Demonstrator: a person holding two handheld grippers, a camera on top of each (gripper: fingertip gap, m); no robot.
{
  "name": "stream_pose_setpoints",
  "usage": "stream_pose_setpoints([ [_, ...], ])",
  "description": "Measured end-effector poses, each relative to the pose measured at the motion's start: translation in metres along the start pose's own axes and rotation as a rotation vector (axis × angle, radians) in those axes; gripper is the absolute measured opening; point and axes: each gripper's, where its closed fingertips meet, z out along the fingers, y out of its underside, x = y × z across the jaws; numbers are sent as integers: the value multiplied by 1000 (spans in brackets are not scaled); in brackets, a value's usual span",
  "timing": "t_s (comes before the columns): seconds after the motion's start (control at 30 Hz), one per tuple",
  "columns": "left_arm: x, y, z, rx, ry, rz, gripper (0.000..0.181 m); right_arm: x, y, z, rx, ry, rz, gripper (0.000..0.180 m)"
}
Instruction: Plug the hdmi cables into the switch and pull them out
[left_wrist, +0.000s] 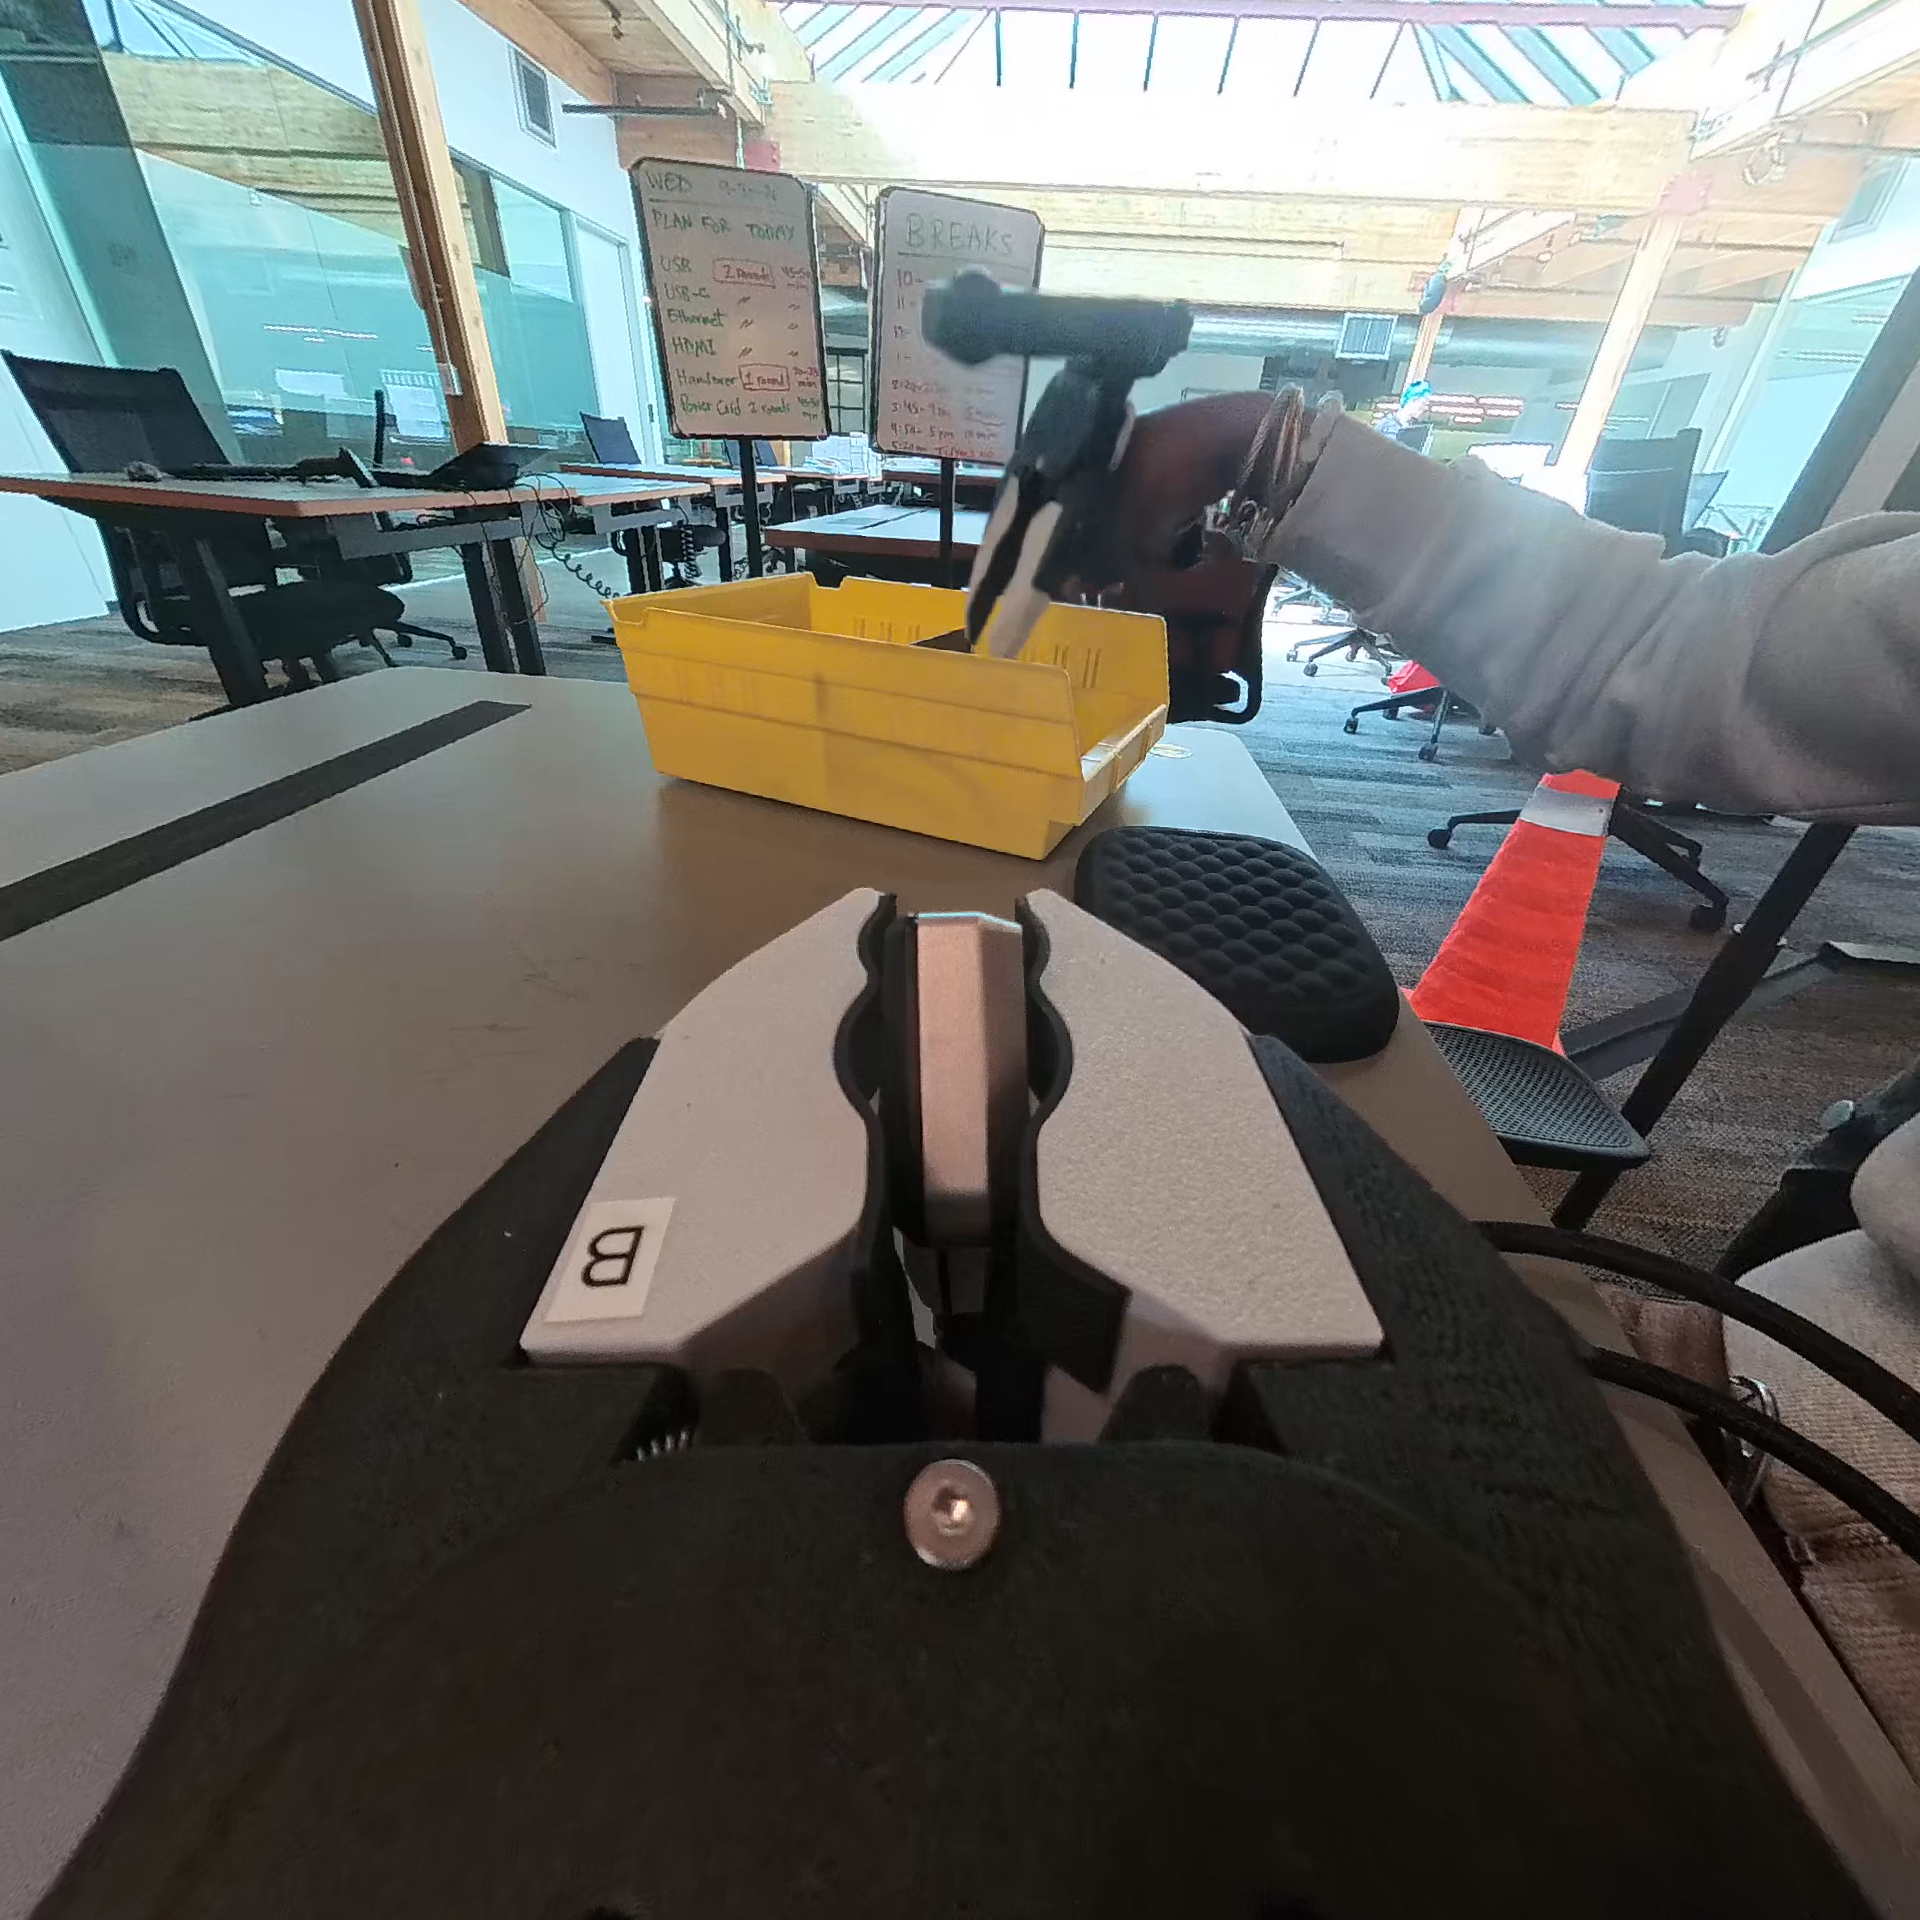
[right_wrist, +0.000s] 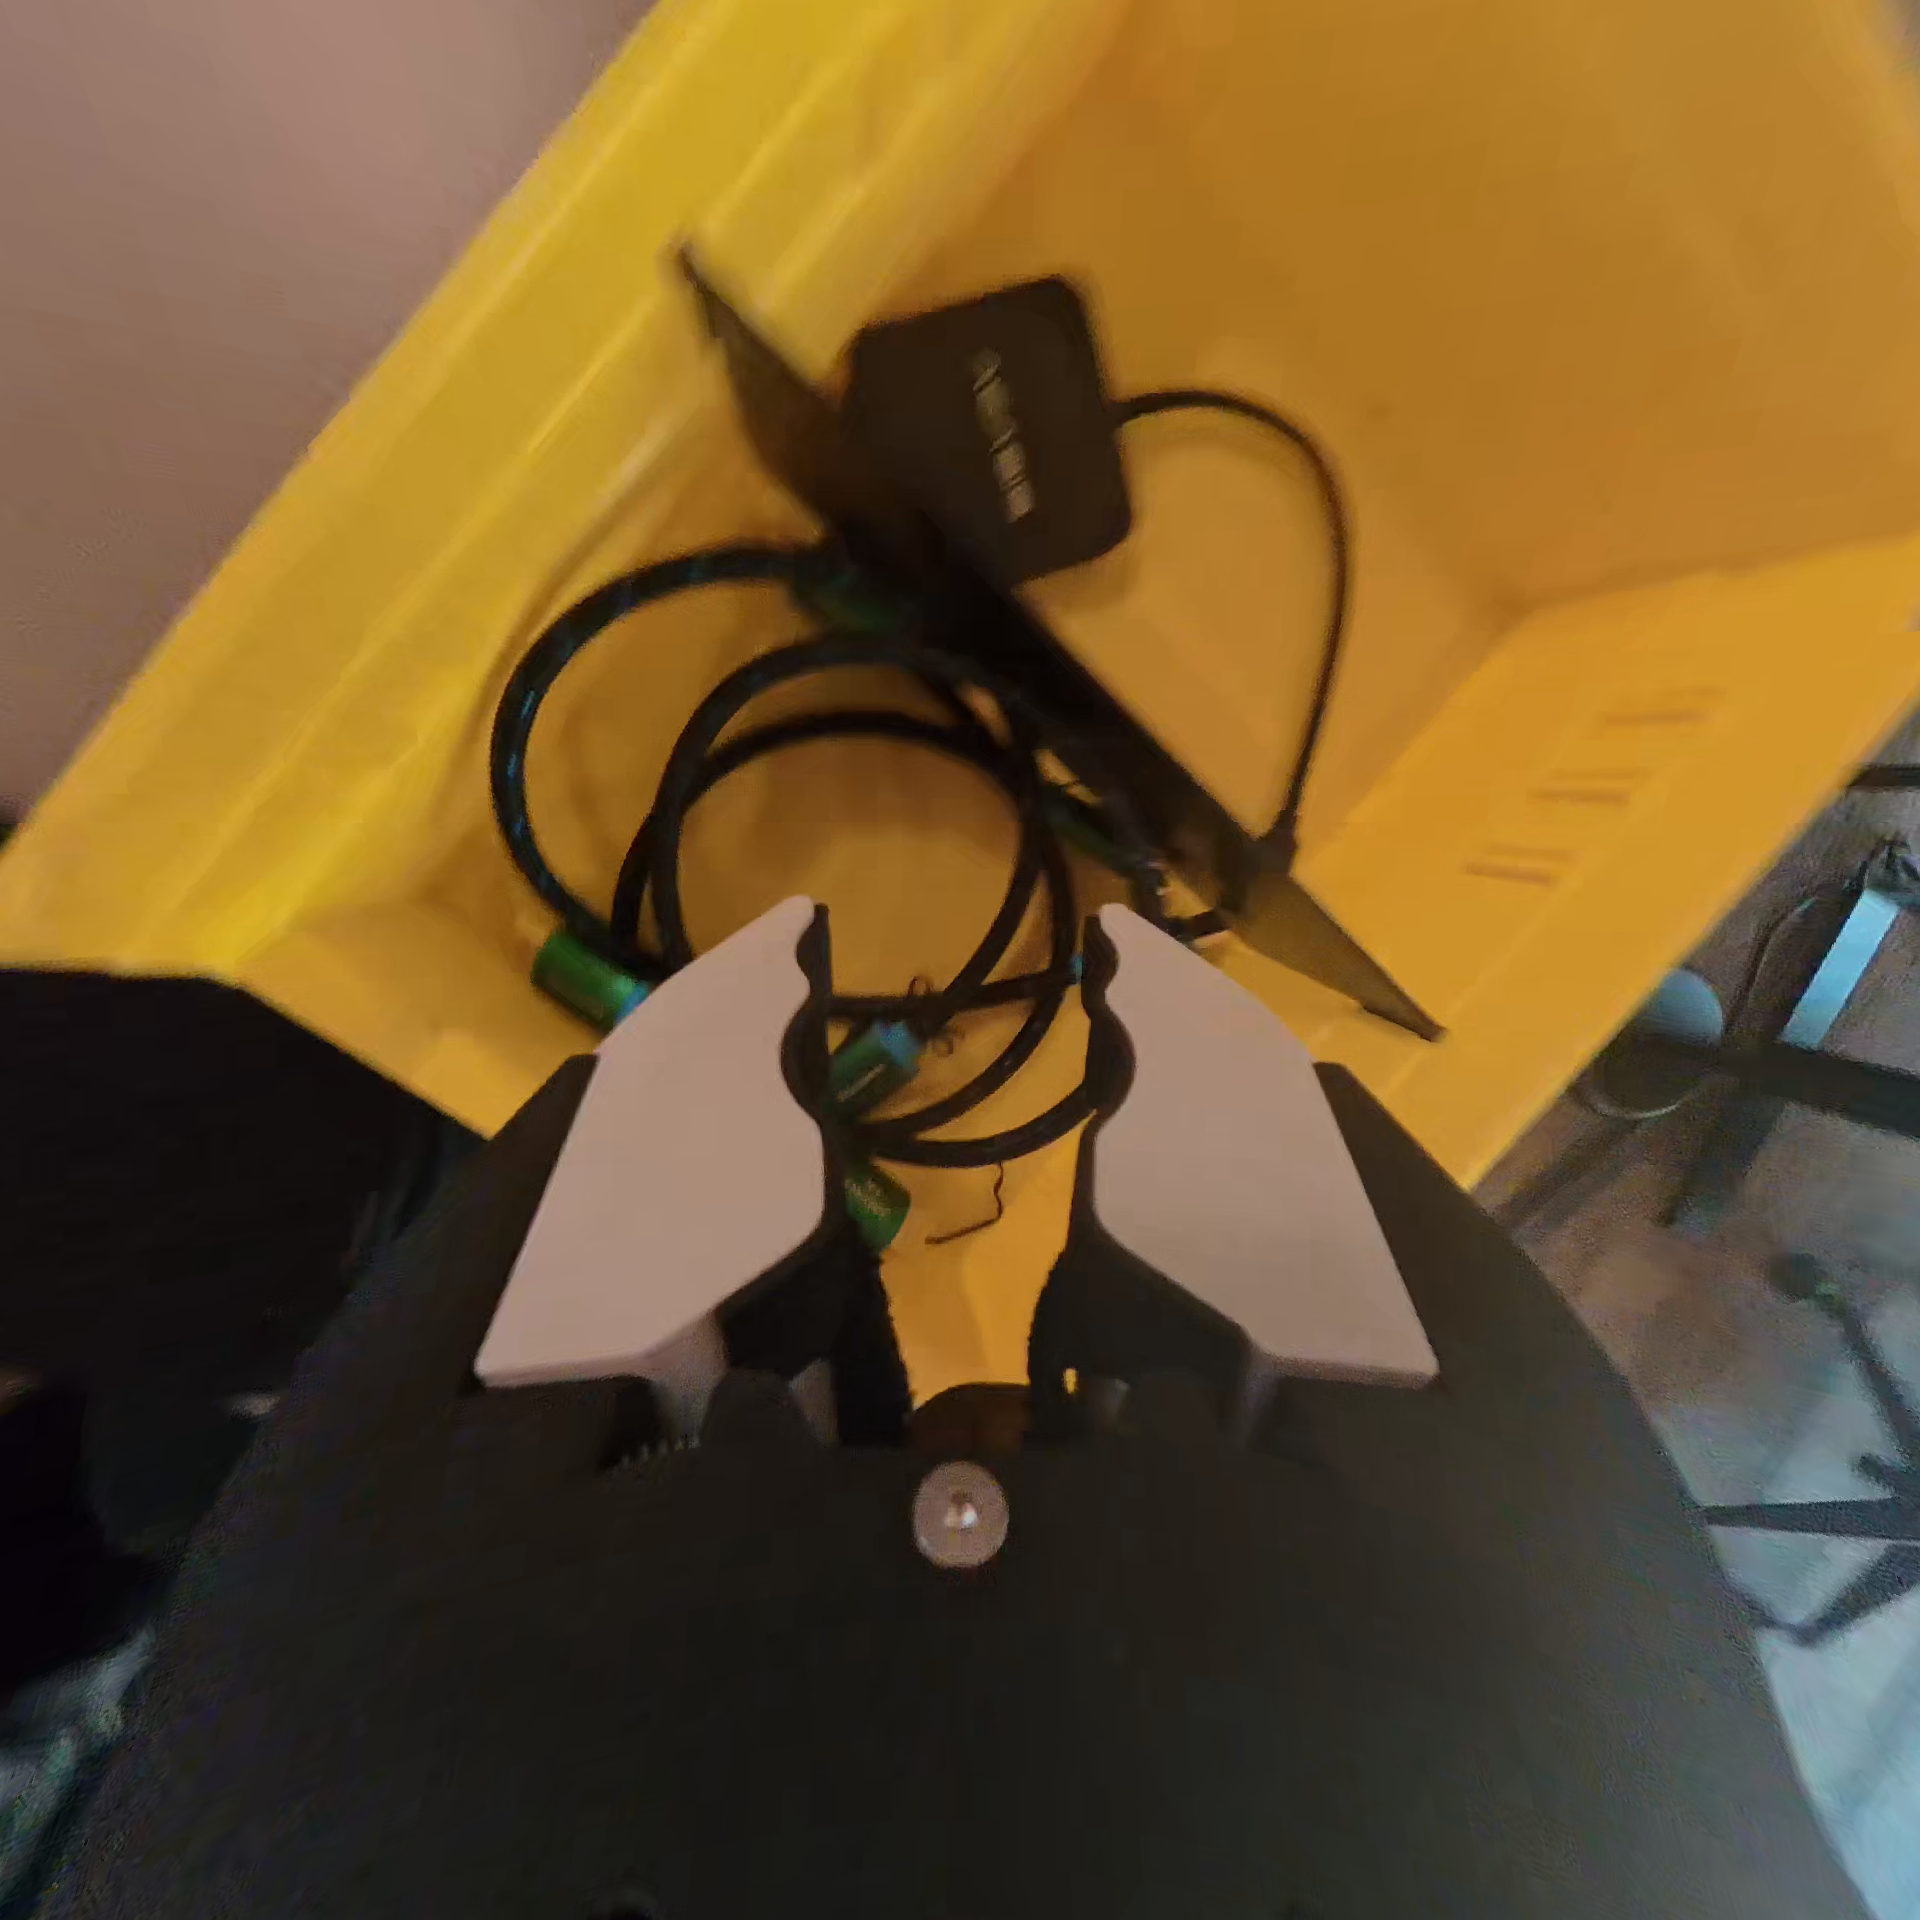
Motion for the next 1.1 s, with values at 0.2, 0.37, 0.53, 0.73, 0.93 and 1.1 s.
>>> stream_pose_setpoints([
  [0.2, 2, 0, 0, -4, 3, 12, 21, 47, 15, 14, -35, 150, 239, 16],
  [0.37, 1, -1, 0, 0, 1, 15, 21, 41, 34, 60, -141, 149, 228, 8],
  [0.53, 1, 0, 0, -3, 3, 10, 21, 40, 38, 67, -176, 250, 143, 11],
  [0.73, 0, -1, 0, 1, -4, 15, 21, 43, 29, 21, -125, 329, 101, 50],
  [0.93, 2, -1, 1, -1, 0, 19, 21, -84, 23, -15, 86, -379, -155, 15],
  [1.1, 1, -1, 1, -3, -4, 26, 21, -76, 38, 19, -8, -367, -87, 3],
])
